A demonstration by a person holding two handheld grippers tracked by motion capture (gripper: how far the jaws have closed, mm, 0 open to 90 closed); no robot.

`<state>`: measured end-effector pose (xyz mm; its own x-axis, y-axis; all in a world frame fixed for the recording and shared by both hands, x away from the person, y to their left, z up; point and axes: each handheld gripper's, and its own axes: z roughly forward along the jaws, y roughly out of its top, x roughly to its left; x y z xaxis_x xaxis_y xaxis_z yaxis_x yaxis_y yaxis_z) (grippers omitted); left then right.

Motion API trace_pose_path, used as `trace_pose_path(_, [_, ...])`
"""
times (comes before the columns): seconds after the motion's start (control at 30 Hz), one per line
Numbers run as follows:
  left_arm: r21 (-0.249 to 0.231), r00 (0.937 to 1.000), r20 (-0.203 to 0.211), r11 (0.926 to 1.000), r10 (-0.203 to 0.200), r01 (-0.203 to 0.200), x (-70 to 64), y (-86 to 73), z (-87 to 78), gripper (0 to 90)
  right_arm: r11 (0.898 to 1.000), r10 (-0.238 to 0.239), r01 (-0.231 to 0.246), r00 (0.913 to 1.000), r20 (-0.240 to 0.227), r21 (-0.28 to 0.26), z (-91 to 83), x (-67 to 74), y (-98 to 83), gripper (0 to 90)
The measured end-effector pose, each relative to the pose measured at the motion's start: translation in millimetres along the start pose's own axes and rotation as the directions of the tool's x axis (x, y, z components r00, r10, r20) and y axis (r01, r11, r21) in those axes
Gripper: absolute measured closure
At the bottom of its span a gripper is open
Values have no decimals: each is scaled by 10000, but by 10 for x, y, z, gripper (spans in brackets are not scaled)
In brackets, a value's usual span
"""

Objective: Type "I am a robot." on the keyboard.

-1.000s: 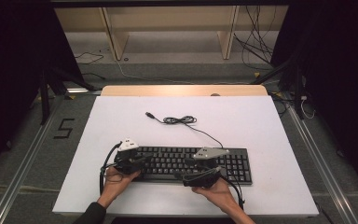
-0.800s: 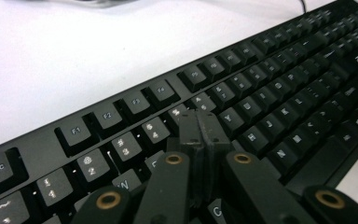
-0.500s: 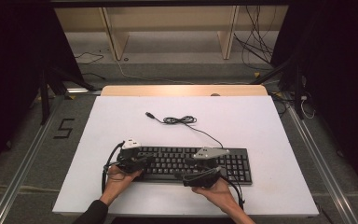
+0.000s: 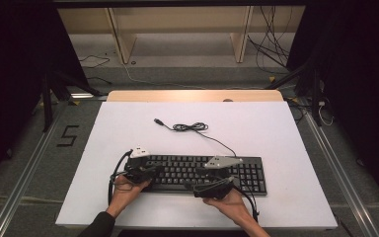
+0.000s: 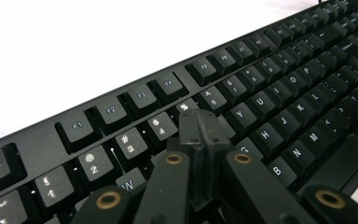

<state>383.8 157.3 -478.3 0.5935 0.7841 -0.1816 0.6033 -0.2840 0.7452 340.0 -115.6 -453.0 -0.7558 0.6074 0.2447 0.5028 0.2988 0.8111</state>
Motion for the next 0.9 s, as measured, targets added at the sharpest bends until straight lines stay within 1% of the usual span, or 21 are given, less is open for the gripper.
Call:
trace_pose_path(0.13, [-251,9998,56,9995,-212,213,14,10,-56,861,10000,23,-23,10000,2,-24,-1,-5,1,341])
trace_pose_path(0.17, [-319,9998,77,9993,-194,196,23,12,-72,851,10000,21,-21,10000,8,-27,-1,-5,1,341])
trace_pose_path(0.27, [-479,9992,223,9983,-326,336,32,12,-115,819,10000,22,-22,10000,23,-20,4,-11,3,342])
trace_pose_path(0.33, [-549,9992,253,9980,-313,327,37,12,-137,786,10000,26,-26,10000,44,-10,10,-14,4,342])
trace_pose_path(0.37, [-580,9994,255,9980,-243,257,44,15,-149,769,10000,21,-21,10000,61,-19,14,-16,5,342])
trace_pose_path(0.43, [-612,9988,333,9974,-358,378,46,17,-173,730,10000,43,-43,10000,77,-14,20,-24,8,343])
trace_pose_path(0.47, [-669,9988,343,9971,-342,364,52,18,-187,705,10000,48,-48,9999,97,10,22,-27,11,344])
trace_pose_path(0.53, [-778,9979,480,9958,-443,480,51,15,-210,662,10000,50,-50,9999,106,-7,29,-32,15,345])
trace_pose_path(0.6, [-858,9971,579,9948,-503,552,47,13,-234,599,10000,65,-65,9999,132,1,36,-38,21,348])
trace_pose_path(0.67, [-901,9968,641,9945,-474,531,45,11,-260,558,10000,79,-79,9999,149,29,43,-44,26,351])
trace_pose_path(0.73, [-1021,9959,740,9930,-522,596,37,4,-286,511,9999,88,-89,9998,175,63,53,-50,29,354])
trace_pose_path(0.9, [-1125,9955,776,9916,-545,631,22,-16,-341,422,9999,109,-112,9997,195,118,83,-65,48,377])
